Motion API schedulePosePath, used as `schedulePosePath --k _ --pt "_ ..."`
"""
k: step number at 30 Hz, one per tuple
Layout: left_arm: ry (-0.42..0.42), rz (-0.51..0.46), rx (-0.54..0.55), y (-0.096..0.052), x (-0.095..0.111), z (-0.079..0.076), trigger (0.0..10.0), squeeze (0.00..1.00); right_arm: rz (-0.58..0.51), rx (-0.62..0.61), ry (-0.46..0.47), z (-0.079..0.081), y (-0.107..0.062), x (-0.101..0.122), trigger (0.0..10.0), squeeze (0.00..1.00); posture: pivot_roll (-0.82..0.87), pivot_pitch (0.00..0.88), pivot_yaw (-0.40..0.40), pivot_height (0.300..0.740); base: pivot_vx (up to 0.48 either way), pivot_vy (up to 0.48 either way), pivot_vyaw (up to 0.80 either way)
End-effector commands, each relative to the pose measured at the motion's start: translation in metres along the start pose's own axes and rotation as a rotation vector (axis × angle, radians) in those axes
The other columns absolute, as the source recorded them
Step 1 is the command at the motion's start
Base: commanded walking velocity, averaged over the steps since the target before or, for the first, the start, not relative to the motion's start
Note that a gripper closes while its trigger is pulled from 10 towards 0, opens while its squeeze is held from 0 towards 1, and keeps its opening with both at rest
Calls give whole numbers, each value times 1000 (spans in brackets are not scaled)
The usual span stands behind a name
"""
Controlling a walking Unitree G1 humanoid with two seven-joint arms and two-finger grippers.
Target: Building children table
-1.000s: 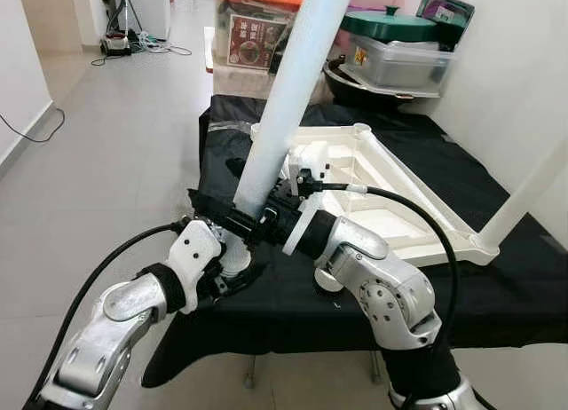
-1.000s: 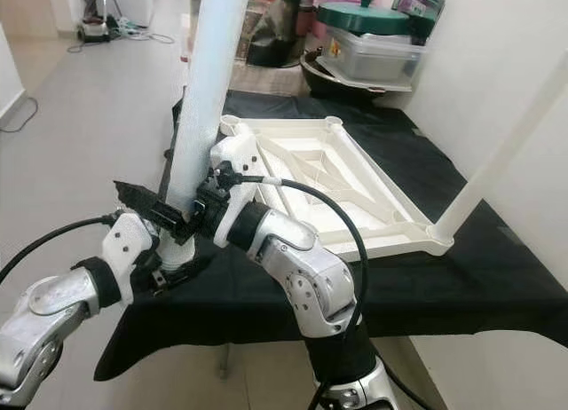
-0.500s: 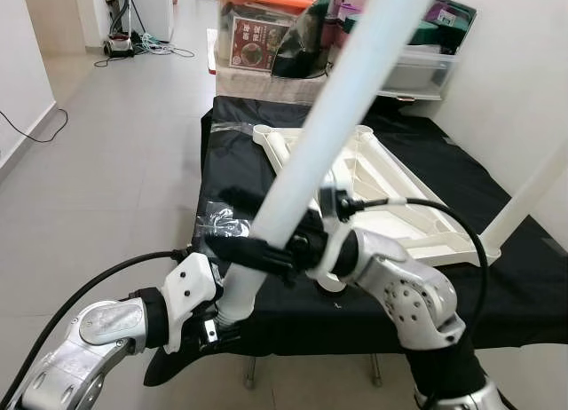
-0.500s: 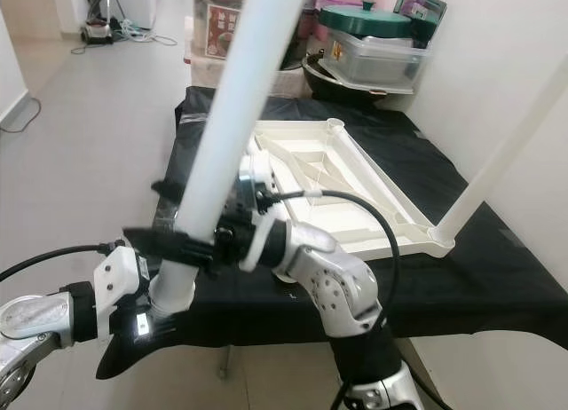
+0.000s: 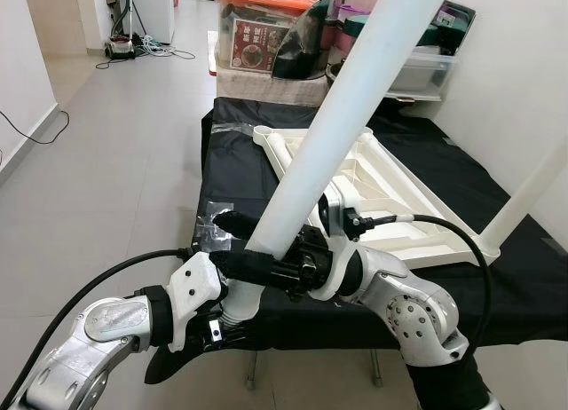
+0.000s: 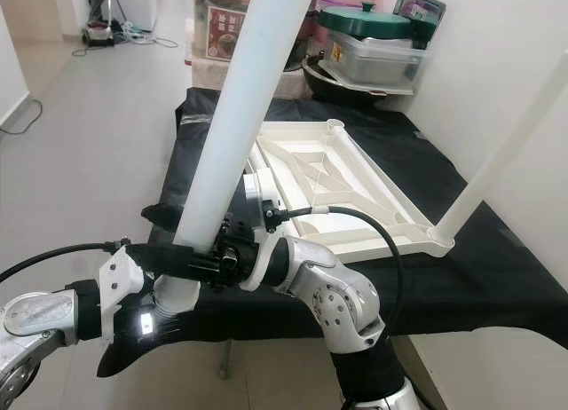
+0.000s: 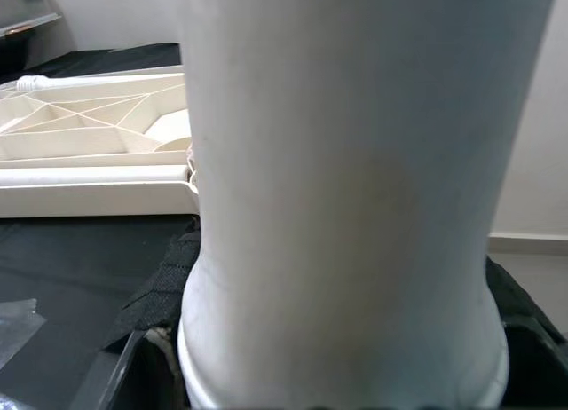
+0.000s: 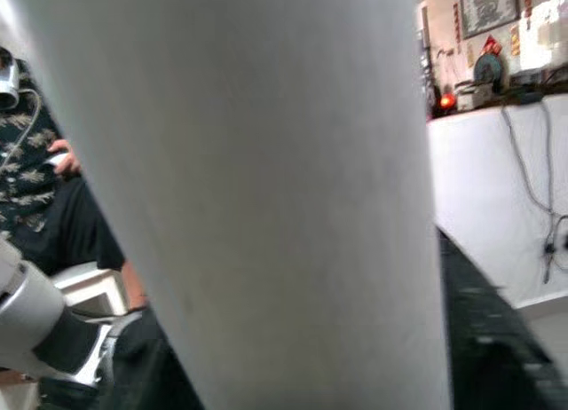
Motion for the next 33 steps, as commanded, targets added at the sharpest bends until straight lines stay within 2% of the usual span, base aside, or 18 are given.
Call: schedulePosePath --k 1,10,11,12,13,15,23,26,28,29,30,33 --pt "-8 5 -59 4 -1 -10 10000 0 -11 -17 -41 -2 1 3 0 0 97 0 -134 740 0 0 0" --pt "-13 4 -58 6 -2 -13 10000 0 -23 -40 -64 -6 0 5 0 0 97 0 -137 740 0 0 0" --pt "-10 -4 -5 6 -3 -4 10000 231 -22 -45 -68 -7 0 4 0 0 95 0 -136 740 0 0 0" --pt "-10 -4 -5 6 -3 -4 10000 231 -22 -45 -68 -7 0 4 0 0 95 0 -136 740 0 0 0" --pt "-12 -16 35 6 -2 3 10000 1000 -22 -48 -68 -7 -1 3 0 0 94 0 -137 740 0 0 0" --pt "-7 -38 97 5 1 16 10000 1000 -22 -56 -69 -8 -1 3 0 0 94 0 -137 740 0 0 0" --pt "-23 -87 149 -1 9 25 10000 1000 -14 -94 -89 -15 -6 2 0 0 89 0 -138 740 0 0 0" --pt "-62 -110 168 -10 14 26 10000 1000 29 -175 -157 -33 -21 5 0 0 88 0 -142 740 0 0 0" --pt "-62 -110 168 -10 14 26 10000 1000 29 -175 -157 -33 -21 5 0 0 88 0 -142 740 0 0 0" --pt "-70 -107 171 -13 14 25 10000 1000 48 -208 -184 -41 -28 7 0 0 88 0 -142 740 0 0 0" --pt "-70 -107 171 -13 14 25 10000 1000 48 -208 -184 -41 -28 7 0 0 88 0 -142 740 0 0 0" --pt "-88 -77 210 -21 8 22 10000 1000 110 -334 -274 -67 -54 17 0 0 89 0 -149 740 0 0 0"
Point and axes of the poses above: a point about 5 cm out from each wrist's last joint towards the gripper, its own y axis pointing out of the wrist towards the gripper, its own x axis along the axis of the wrist's last joint, z = x × y, the point moved 6 cm from there along y, pointing out of the wrist towards the gripper, and after that the axes turned 2 degrees about y, right-handed, at the moved point
